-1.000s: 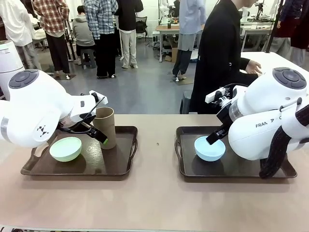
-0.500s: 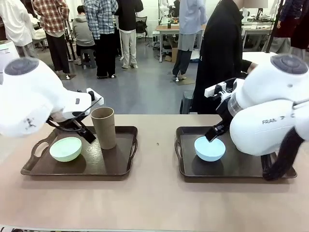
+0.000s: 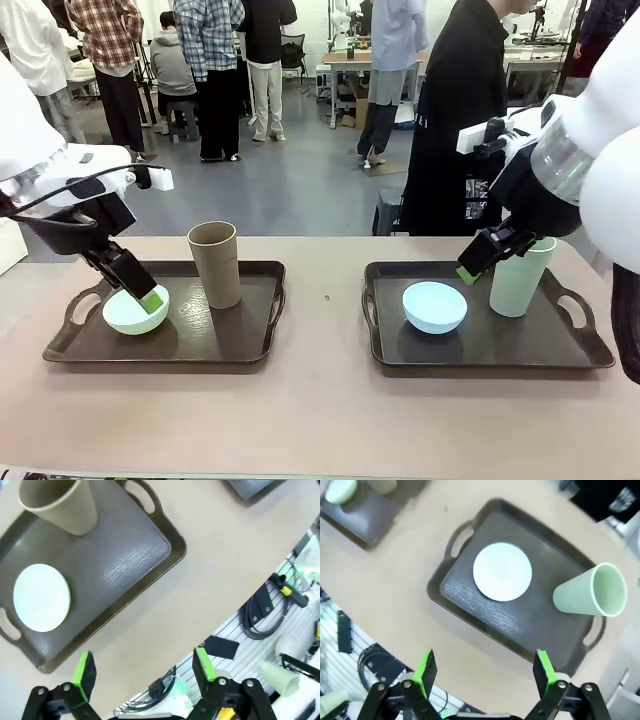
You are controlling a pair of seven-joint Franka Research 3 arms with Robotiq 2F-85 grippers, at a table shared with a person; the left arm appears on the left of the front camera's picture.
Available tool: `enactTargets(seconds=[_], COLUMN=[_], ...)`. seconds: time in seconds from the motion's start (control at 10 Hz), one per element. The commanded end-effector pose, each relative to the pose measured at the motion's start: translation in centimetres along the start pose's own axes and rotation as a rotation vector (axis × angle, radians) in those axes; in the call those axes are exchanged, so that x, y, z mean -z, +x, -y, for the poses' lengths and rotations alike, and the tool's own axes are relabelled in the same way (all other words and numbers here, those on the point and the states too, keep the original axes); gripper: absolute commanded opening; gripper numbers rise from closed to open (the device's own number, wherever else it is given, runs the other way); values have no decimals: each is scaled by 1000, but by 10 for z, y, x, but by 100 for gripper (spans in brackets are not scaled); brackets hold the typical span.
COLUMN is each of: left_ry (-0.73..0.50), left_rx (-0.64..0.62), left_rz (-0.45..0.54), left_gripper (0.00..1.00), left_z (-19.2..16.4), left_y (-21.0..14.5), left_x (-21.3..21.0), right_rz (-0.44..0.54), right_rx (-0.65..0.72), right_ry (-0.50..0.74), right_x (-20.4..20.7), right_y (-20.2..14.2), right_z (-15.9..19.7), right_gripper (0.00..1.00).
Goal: Set up a tray with a mat and arrange the tableware.
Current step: Pick up the Picnic Bowl and Reusable plastic cup from the Handle tray in front of the human's position and hold them in the air.
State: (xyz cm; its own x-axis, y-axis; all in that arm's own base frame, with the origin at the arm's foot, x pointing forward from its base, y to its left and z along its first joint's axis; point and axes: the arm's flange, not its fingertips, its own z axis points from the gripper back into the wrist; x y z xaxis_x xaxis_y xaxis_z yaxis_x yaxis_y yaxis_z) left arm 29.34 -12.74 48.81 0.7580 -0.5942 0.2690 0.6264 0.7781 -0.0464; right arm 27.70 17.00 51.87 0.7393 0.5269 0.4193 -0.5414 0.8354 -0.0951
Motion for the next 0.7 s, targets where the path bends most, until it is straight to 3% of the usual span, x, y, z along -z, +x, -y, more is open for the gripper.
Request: enactTargets(seconds=[0.0, 0.1, 0.2, 0.3, 0.4, 0.5, 0.6], left_ry=[143, 143, 37, -175, -384, -585, -657], left_rx=[38, 38, 12, 20, -25, -39, -70], left_rz=[-13, -13, -6, 94, 186, 219, 224], left_gripper=[100, 100, 100, 100, 100, 100, 100], left_z=[-7, -7, 0, -6, -20, -35, -45], left_y=[17, 17, 5, 11, -8, -32, -49], left_x=[23, 23, 5, -2, -14, -21, -13], right_rz=[84, 84, 25, 19, 101, 94, -7], right_rx=[-64, -64, -17, 176, 369, 436, 530], right_ry=[-14, -14, -8, 294, 557, 609, 613], right_x=[22, 22, 3, 8, -1, -4, 0], right_y=[21, 21, 6, 7, -21, -55, -83], right_z=[-12, -12, -5, 20, 53, 73, 82], right_gripper=[100, 100, 100, 100, 100, 100, 100])
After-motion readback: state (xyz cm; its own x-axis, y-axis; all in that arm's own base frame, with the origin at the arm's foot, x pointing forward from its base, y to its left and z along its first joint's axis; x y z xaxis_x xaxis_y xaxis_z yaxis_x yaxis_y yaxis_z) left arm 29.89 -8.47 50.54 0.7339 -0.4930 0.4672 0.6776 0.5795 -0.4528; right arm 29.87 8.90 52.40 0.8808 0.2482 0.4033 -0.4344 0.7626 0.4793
